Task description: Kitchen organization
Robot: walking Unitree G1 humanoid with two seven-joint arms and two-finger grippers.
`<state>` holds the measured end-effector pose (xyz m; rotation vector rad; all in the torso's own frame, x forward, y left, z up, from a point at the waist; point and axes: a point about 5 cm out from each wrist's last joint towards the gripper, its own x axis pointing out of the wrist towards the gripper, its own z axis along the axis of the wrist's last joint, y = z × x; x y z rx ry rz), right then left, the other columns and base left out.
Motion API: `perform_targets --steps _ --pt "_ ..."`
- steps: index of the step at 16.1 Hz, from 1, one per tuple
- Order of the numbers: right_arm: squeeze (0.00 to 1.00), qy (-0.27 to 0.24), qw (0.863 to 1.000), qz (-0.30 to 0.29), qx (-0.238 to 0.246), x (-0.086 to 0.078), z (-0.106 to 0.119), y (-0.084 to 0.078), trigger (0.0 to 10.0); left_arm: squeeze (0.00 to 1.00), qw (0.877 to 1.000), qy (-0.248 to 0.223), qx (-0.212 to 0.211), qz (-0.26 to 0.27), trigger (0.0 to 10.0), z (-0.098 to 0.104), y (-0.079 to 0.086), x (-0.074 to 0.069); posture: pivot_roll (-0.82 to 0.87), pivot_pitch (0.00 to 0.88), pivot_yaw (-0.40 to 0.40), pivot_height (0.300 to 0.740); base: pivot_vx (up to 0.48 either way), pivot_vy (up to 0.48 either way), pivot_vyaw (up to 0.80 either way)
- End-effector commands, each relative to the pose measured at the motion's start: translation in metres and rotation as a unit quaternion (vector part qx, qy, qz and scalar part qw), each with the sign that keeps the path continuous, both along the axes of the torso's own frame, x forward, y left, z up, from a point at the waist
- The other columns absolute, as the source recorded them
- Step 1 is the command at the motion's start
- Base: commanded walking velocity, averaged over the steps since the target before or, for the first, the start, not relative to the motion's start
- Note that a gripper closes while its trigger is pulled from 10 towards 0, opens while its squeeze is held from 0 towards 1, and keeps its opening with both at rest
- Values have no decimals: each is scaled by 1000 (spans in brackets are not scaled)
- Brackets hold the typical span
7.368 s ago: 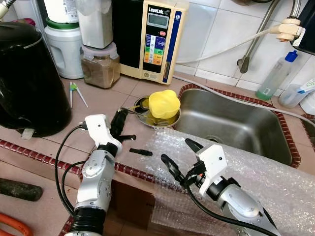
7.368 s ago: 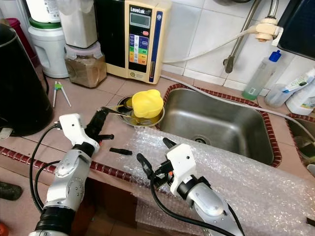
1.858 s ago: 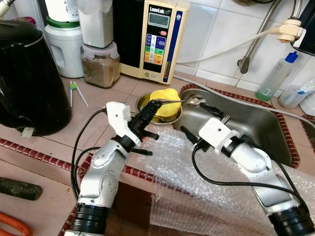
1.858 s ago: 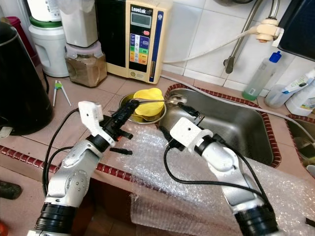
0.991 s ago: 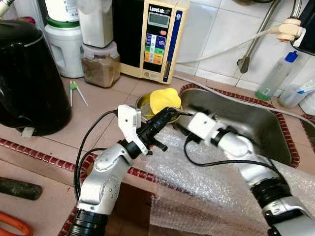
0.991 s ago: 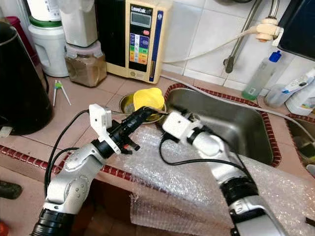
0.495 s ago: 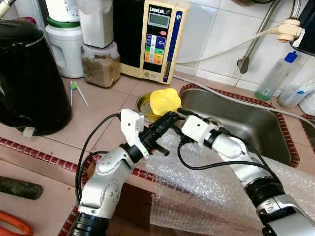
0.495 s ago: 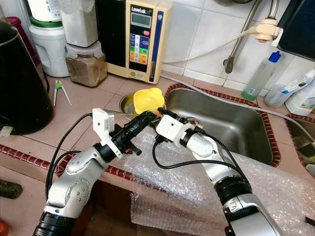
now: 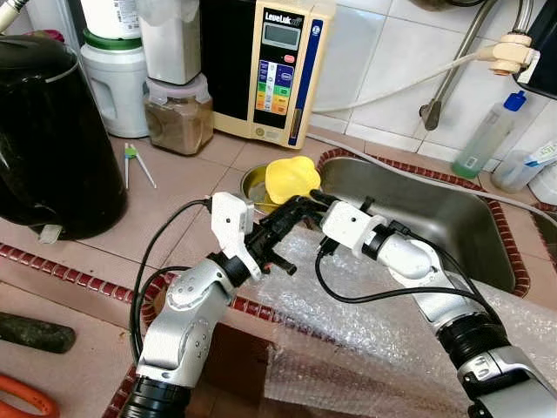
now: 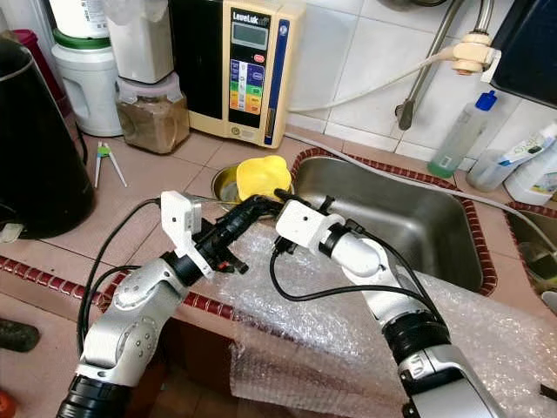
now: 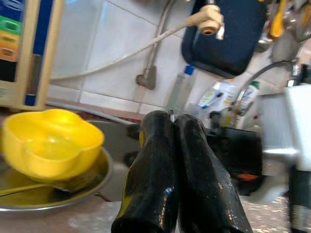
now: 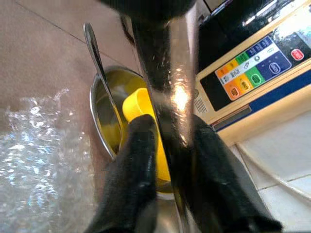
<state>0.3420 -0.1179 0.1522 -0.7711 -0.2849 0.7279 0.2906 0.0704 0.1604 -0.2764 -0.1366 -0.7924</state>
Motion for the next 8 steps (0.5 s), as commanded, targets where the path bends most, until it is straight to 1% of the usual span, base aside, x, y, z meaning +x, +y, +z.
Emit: perform_targets --steps 1,3,4,5,6,8 --pt "0 -7 1000 -12 3 0 3 -6 0 0 1000 -12 6 1 0 4 -3 2 168 0 -87 740 0 0 0" --pt "0 -12 1000 -20 8 -1 5 -9 0 0 1000 -15 12 0 0 4 -4 2 167 0 -86 740 0 0 0" --pt "0 -13 1000 -24 10 -1 5 -11 0 0 1000 -17 13 6 0 3 -3 2 166 0 -85 740 0 0 0" --pt "0 -15 999 -28 10 -3 6 -13 0 0 999 -15 14 28 0 2 0 4 165 0 -85 740 0 0 0" --pt "0 -15 999 -30 9 -5 4 -15 0 0 999 -16 14 38 0 2 1 7 164 0 -85 740 0 0 0" --pt "0 -15 999 -36 4 -5 3 -18 0 0 999 -18 17 40 0 2 2 8 165 0 -86 740 0 0 0"
